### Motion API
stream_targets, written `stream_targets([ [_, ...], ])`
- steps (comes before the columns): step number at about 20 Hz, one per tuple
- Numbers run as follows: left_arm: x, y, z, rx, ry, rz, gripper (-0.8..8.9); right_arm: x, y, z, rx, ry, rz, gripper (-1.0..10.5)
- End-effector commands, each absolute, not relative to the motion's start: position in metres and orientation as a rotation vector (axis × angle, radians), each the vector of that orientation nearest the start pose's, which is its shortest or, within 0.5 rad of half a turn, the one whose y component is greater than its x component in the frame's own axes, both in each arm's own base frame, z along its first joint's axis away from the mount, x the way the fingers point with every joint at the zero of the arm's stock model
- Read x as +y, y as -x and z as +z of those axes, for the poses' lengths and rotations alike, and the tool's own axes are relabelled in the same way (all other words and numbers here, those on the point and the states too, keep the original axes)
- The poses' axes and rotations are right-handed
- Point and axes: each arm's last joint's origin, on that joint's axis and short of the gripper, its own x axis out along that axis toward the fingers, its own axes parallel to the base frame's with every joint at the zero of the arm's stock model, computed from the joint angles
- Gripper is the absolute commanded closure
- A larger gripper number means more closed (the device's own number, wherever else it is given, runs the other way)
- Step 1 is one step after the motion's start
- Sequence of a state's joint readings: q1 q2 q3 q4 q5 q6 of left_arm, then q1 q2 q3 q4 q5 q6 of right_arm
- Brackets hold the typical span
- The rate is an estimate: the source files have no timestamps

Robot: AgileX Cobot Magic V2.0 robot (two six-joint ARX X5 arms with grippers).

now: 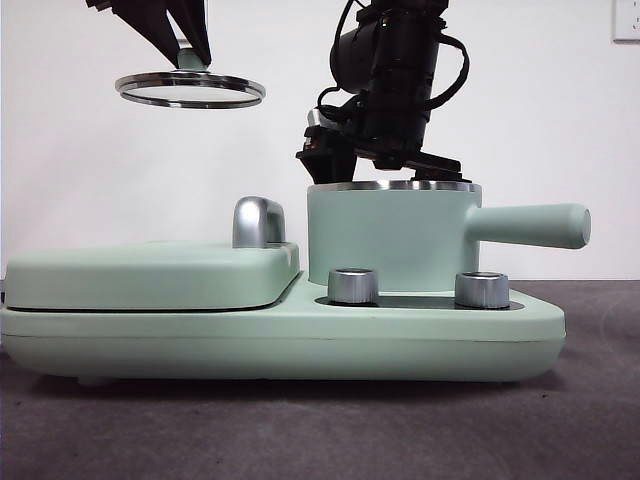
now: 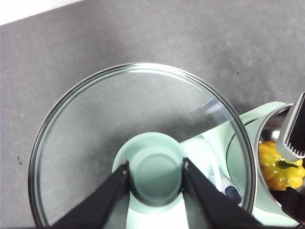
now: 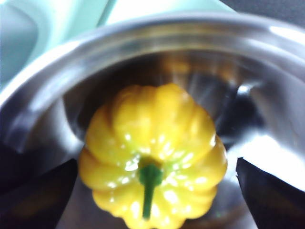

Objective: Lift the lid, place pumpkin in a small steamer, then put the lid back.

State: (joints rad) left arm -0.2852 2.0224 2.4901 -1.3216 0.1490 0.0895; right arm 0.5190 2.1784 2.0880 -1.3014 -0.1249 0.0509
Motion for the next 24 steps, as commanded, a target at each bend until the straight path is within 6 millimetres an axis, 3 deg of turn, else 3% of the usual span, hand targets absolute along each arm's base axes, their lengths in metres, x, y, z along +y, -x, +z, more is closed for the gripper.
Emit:
stream_targets([
  [1, -0.114, -0.372, 0.443, 0.783, -0.13, -0.45, 7.98, 0.224, -0.376, 0.277, 1.396, 0.228, 0.498, 4.0],
  [7, -0.115, -0.373, 0.441, 0.789, -0.108, -0.456, 7.98, 0.206, -0.345, 0.346, 1.268, 0.198, 0.517, 4.0],
  [11, -0.123, -0.371, 0.44, 0.798, -0.09, -0.514, 7.98, 0.18, -0.301, 0.4, 1.136, 0.169, 0.54, 4.0],
  [14, -0.134, -0.368, 0.439, 0.801, -0.098, -0.543, 7.98, 0.158, -0.257, 0.427, 1.066, 0.16, 0.563, 4.0],
  [18, -0.159, -0.358, 0.438, 0.799, -0.126, -0.608, 7.98, 0.129, -0.193, 0.433, 1.034, 0.172, 0.598, 4.0],
  [24, -0.207, -0.333, 0.438, 0.789, -0.187, -0.741, 7.98, 0.093, -0.12, 0.401, 1.05, 0.146, 0.588, 4.0],
])
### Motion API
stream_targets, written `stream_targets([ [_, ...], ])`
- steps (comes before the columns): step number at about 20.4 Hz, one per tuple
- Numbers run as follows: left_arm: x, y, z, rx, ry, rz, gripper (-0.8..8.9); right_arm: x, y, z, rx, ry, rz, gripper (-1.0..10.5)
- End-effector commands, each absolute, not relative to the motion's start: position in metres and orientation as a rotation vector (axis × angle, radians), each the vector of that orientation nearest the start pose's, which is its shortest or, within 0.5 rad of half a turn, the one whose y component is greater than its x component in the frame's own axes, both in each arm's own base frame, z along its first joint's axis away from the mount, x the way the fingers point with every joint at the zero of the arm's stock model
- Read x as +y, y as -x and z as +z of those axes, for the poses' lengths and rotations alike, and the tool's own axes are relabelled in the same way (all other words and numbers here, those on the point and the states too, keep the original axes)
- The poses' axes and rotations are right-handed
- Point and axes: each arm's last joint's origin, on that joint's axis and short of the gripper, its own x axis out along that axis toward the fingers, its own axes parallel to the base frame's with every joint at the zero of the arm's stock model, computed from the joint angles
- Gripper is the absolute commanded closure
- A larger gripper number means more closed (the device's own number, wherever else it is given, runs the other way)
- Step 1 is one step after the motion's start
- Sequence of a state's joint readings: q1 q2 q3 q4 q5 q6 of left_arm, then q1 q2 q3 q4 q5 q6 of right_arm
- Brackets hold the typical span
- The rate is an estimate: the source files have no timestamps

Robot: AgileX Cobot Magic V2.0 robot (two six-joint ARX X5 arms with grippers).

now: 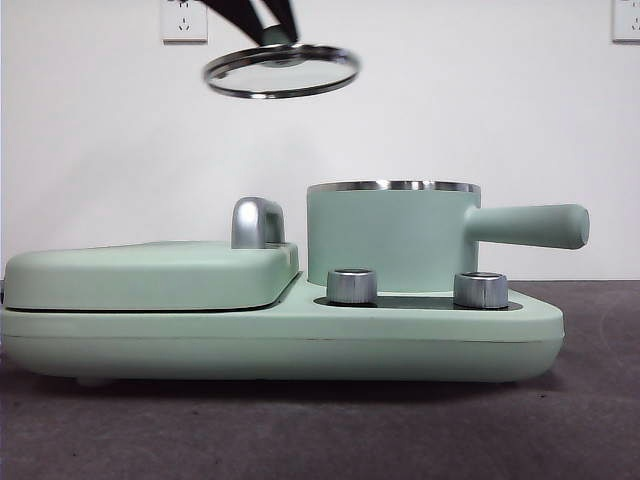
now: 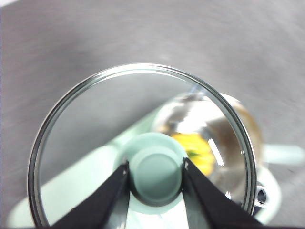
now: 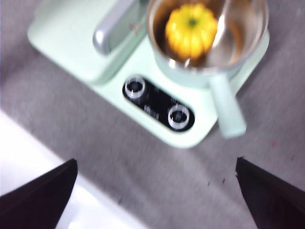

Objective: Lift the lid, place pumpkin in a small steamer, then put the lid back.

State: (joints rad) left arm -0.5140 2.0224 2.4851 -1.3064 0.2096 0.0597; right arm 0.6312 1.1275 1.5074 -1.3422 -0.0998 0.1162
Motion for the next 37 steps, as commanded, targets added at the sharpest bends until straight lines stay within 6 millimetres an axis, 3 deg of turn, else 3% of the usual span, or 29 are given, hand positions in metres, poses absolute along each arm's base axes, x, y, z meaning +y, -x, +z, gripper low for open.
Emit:
stream_targets([
  [1, -0.215, -0.328, 0.438, 0.788, -0.197, -0.764, 7.98, 0.088, -0.111, 0.395, 1.015, 0.122, 0.596, 4.0],
  [6, -0.246, -0.307, 0.438, 0.777, -0.251, -0.835, 7.98, 0.068, -0.084, 0.364, 0.788, 0.006, 0.642, 4.0],
  [12, -0.27, -0.301, 0.429, 0.766, -0.291, -0.86, 7.98, 0.048, -0.058, 0.338, 0.694, -0.073, 0.645, 4.0],
  [18, -0.29, -0.319, 0.396, 0.84, -0.318, -0.854, 7.98, 0.035, -0.041, 0.34, 0.622, -0.141, 0.647, 4.0],
  [26, -0.306, -0.338, 0.362, 0.897, -0.335, -0.848, 7.98, 0.032, -0.038, 0.339, 0.618, -0.135, 0.623, 4.0],
  [37, -0.312, -0.344, 0.352, 0.888, -0.363, -0.835, 7.98, 0.032, -0.039, 0.339, 0.611, -0.129, 0.601, 4.0],
])
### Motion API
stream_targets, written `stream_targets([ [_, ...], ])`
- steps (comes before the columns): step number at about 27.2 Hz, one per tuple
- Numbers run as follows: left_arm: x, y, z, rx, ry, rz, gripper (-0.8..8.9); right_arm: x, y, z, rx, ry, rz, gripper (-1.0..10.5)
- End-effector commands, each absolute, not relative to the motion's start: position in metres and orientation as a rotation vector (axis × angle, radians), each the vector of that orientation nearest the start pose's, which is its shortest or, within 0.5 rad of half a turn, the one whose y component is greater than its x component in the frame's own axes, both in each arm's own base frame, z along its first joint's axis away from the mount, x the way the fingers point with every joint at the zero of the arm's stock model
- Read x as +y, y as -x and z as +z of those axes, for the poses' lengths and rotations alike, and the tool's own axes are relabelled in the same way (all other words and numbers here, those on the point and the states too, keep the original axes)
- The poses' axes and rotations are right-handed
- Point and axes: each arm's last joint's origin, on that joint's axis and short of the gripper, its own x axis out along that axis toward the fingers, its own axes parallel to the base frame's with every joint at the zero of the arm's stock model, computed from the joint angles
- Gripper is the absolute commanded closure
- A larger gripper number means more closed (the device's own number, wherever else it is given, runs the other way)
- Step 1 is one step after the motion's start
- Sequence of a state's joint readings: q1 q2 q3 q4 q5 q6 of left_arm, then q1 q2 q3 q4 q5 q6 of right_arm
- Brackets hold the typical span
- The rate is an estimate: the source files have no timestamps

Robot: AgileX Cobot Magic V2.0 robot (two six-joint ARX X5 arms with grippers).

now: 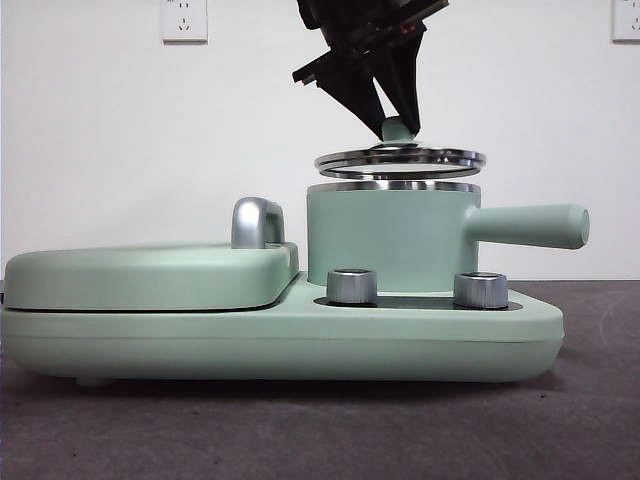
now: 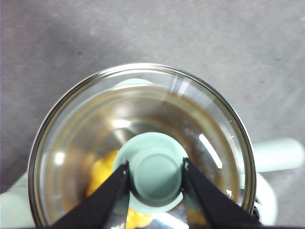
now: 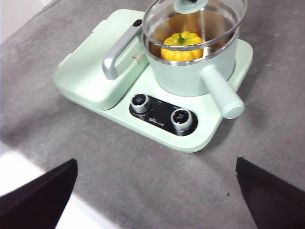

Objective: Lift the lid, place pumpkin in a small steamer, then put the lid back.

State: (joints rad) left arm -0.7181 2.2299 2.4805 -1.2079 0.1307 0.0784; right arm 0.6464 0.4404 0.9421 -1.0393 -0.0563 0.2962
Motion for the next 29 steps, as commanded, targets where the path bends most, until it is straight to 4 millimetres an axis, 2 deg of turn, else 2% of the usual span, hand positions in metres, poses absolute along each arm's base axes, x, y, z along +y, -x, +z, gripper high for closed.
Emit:
stream_targets([
  [1, -0.312, -0.344, 0.351, 0.896, -0.366, -0.834, 7.98, 0.032, -0.039, 0.339, 0.611, -0.129, 0.601, 4.0],
  [7, -0.312, -0.344, 0.348, 0.912, -0.374, -0.827, 7.98, 0.031, -0.039, 0.34, 0.61, -0.129, 0.597, 4.0],
  [11, -0.315, -0.345, 0.334, 0.949, -0.389, -0.828, 7.98, 0.031, -0.039, 0.339, 0.61, -0.128, 0.595, 4.0],
  [22, -0.316, -0.35, 0.336, 0.895, -0.391, -0.855, 7.98, 0.031, -0.039, 0.339, 0.606, -0.125, 0.583, 4.0],
  [29, -0.312, -0.345, 0.332, 0.966, -0.414, -0.851, 7.66, 0.031, -0.039, 0.339, 0.605, -0.124, 0.577, 4.0],
])
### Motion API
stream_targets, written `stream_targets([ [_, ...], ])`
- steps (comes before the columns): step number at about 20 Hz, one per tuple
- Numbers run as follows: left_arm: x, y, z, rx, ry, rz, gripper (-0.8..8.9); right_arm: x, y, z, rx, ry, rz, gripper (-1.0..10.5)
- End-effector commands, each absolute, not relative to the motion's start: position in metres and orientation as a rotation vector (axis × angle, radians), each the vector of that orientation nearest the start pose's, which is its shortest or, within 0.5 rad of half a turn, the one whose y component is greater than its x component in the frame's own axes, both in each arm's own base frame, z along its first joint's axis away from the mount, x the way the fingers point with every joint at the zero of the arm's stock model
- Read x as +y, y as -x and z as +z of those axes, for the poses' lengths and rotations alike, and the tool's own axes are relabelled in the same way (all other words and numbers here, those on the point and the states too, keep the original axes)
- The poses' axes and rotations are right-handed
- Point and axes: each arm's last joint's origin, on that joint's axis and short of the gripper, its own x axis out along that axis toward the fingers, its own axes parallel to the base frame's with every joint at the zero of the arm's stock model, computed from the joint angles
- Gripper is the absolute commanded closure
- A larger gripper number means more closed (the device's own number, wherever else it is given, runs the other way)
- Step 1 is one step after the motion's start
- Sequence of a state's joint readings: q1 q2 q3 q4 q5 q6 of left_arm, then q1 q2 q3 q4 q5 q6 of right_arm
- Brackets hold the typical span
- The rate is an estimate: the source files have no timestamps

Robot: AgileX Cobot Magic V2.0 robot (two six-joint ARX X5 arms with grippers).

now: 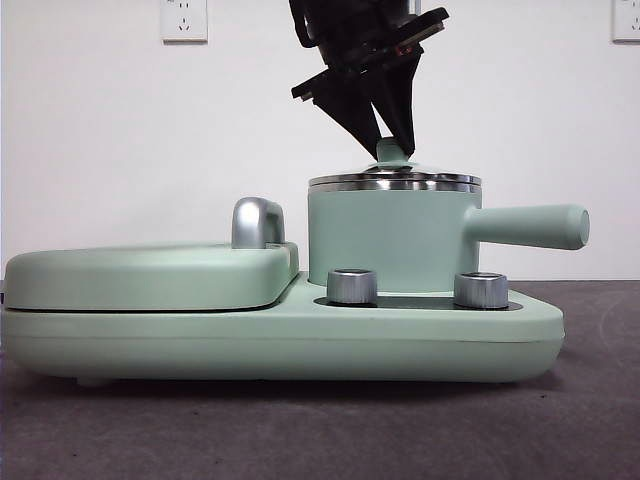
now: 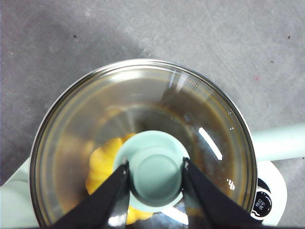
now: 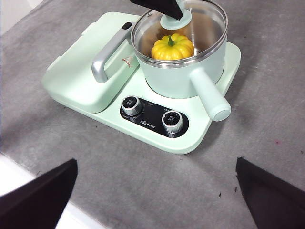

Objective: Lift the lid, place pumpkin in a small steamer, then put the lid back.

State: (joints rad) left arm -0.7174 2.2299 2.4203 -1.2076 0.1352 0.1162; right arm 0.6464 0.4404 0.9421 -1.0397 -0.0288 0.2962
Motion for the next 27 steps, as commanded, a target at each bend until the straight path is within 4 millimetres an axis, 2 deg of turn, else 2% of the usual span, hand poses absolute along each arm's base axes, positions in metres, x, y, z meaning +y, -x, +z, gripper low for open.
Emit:
stream_targets([
  [1, -0.311, -0.345, 0.332, 0.972, -0.4, -0.843, 6.82, 0.031, -0.039, 0.339, 0.605, -0.124, 0.577, 4.0],
  [3, -0.308, -0.345, 0.337, 0.972, -0.374, -0.826, 4.32, 0.031, -0.039, 0.339, 0.605, -0.124, 0.577, 4.0],
  [4, -0.304, -0.344, 0.342, 0.962, -0.367, -0.822, 3.54, 0.031, -0.039, 0.339, 0.605, -0.124, 0.577, 4.0],
  [6, -0.296, -0.336, 0.358, 0.942, -0.36, -0.822, 3.33, 0.031, -0.039, 0.339, 0.605, -0.124, 0.577, 4.0],
  [9, -0.269, -0.31, 0.402, 0.904, -0.324, -0.81, 3.33, 0.031, -0.039, 0.339, 0.605, -0.123, 0.577, 4.0],
  [12, -0.236, -0.271, 0.449, 0.832, -0.264, -0.801, 3.5, 0.031, -0.039, 0.339, 0.605, -0.123, 0.58, 4.0],
  [15, -0.197, -0.225, 0.475, 0.794, -0.264, -0.809, 3.57, 0.032, -0.039, 0.34, 0.604, -0.12, 0.605, 4.0],
  [17, -0.171, -0.195, 0.476, 0.79, -0.276, -0.814, 3.75, 0.033, -0.039, 0.341, 0.592, -0.116, 0.637, 4.0],
  [19, -0.146, -0.166, 0.468, 0.796, -0.285, -0.817, 4.12, 0.035, -0.039, 0.343, 0.582, -0.121, 0.699, 4.0],
  [27, -0.093, -0.103, 0.423, 0.69, -0.165, -0.797, 4.12, 0.037, -0.038, 0.346, 0.556, -0.104, 0.819, 4.0],
])
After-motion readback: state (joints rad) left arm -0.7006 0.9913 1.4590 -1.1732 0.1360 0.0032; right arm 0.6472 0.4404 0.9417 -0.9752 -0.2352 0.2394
